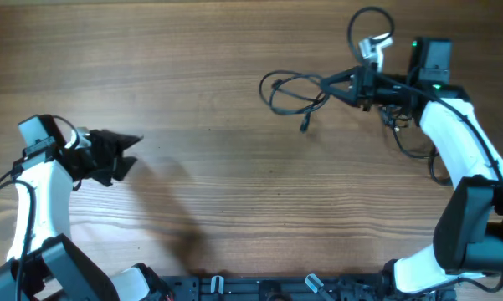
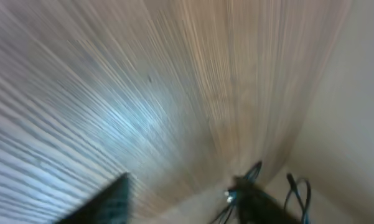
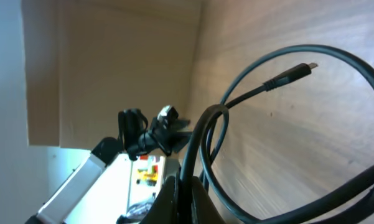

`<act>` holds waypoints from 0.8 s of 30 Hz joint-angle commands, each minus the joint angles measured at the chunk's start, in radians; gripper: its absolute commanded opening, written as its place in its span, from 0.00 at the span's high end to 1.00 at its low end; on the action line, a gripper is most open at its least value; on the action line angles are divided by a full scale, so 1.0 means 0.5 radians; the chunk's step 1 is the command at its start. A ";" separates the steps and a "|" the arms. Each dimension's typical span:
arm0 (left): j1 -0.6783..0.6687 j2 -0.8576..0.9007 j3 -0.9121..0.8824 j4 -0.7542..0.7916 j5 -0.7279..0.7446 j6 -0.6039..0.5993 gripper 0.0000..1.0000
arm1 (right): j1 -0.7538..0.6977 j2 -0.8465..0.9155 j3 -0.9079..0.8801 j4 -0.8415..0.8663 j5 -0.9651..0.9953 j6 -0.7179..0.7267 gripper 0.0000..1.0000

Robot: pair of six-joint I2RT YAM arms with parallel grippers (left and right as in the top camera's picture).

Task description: Untangle cables

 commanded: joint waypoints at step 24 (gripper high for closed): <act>-1.221 0.014 -0.009 0.710 0.309 -0.494 0.84 | 0.870 -0.040 0.002 0.291 0.990 0.434 0.96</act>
